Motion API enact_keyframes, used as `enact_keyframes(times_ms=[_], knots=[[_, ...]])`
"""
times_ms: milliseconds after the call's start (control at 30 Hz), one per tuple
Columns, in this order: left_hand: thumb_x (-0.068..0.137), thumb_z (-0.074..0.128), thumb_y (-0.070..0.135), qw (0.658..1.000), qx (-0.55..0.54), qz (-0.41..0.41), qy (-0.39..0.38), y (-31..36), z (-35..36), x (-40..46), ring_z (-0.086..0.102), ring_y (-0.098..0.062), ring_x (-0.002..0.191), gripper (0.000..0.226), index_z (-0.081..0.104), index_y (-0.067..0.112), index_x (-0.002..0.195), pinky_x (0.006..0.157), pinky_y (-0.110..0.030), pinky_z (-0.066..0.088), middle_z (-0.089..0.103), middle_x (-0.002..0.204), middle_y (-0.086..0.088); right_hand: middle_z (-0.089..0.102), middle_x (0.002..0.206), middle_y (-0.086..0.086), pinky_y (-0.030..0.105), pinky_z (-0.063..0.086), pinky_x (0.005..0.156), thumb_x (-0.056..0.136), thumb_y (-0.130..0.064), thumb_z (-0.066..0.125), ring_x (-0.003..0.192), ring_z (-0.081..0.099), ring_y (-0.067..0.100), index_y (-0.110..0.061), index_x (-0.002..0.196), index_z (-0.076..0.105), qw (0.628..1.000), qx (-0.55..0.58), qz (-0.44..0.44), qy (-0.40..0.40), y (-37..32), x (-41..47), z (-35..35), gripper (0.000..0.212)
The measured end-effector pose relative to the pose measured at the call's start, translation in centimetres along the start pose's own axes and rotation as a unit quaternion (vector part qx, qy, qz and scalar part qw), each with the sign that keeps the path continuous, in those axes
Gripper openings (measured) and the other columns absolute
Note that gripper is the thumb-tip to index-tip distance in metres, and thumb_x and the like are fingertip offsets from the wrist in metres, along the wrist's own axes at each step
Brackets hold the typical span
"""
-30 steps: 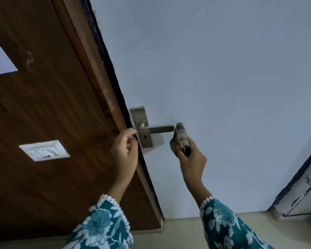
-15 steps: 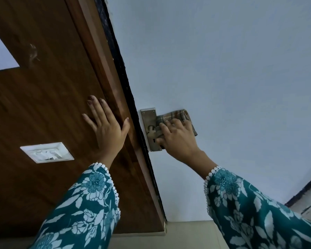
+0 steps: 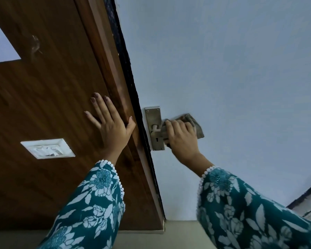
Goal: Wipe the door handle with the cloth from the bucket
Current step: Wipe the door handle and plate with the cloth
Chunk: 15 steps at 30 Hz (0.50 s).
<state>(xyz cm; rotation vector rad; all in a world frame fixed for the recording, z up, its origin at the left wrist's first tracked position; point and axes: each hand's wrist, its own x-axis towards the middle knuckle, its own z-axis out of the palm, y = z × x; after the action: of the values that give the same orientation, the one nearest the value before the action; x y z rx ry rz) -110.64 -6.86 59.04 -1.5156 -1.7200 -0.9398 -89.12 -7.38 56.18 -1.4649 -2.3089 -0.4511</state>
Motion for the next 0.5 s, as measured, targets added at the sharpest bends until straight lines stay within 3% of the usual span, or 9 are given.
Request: enact_keyframes(times_ms=[67, 133, 367, 433, 500], knots=[[0.087, 0.055, 0.038, 1.0, 0.002, -0.004, 0.003, 0.1, 0.0, 0.0, 0.015, -0.049, 0.139, 0.085, 0.015, -0.012, 0.142, 0.106, -0.07, 0.009, 0.021, 0.147, -0.04, 0.063, 0.116, 0.014, 0.044, 0.043, 0.094, 0.079, -0.021, 0.056, 0.107, 0.059, 0.033, -0.002, 0.127, 0.052, 1.0, 0.007, 0.007, -0.006, 2.2, -0.6, 0.5, 0.052], [0.089, 0.053, 0.039, 1.0, 0.0, -0.008, 0.003, 0.3, 0.0, 0.0, 0.015, -0.049, 0.139, 0.084, 0.015, -0.012, 0.142, 0.106, -0.071, 0.009, 0.02, 0.147, -0.04, 0.064, 0.113, 0.015, 0.045, 0.043, 0.096, 0.078, -0.019, 0.06, 0.105, 0.059, 0.035, -0.001, 0.125, 0.054, 1.0, 0.008, 0.024, -0.01, 2.7, -0.9, 0.9, 0.051], [0.089, 0.053, 0.041, 1.0, 0.007, -0.008, 0.009, 0.3, 0.2, 0.0, 0.015, -0.05, 0.139, 0.084, 0.015, -0.012, 0.142, 0.106, -0.07, 0.009, 0.021, 0.147, -0.04, 0.062, 0.106, 0.015, 0.042, 0.038, 0.092, 0.083, -0.01, 0.025, 0.098, 0.056, 0.035, -0.005, 0.11, 0.054, 1.0, 0.017, 0.001, -0.018, -2.9, 2.2, 0.1, 0.04], [0.088, 0.054, 0.039, 1.0, 0.009, -0.007, 0.019, 0.1, 0.3, 0.1, 0.015, -0.049, 0.139, 0.084, 0.015, -0.011, 0.143, 0.106, -0.07, 0.009, 0.022, 0.146, -0.04, 0.062, 0.107, 0.016, 0.042, 0.038, 0.094, 0.085, -0.011, 0.041, 0.099, 0.056, 0.036, -0.004, 0.11, 0.053, 0.999, 0.029, -0.006, -0.025, -2.9, 2.6, 0.5, 0.029], [0.087, 0.055, 0.039, 1.0, 0.006, -0.003, 0.023, 0.0, 0.4, 0.0, 0.015, -0.049, 0.139, 0.084, 0.014, -0.01, 0.143, 0.106, -0.07, 0.009, 0.021, 0.147, -0.04, 0.061, 0.111, 0.013, 0.042, 0.036, 0.096, 0.079, -0.018, 0.06, 0.103, 0.055, 0.034, -0.006, 0.115, 0.05, 0.998, 0.044, -0.018, -0.047, -1.5, 2.3, 1.0, 0.04]])
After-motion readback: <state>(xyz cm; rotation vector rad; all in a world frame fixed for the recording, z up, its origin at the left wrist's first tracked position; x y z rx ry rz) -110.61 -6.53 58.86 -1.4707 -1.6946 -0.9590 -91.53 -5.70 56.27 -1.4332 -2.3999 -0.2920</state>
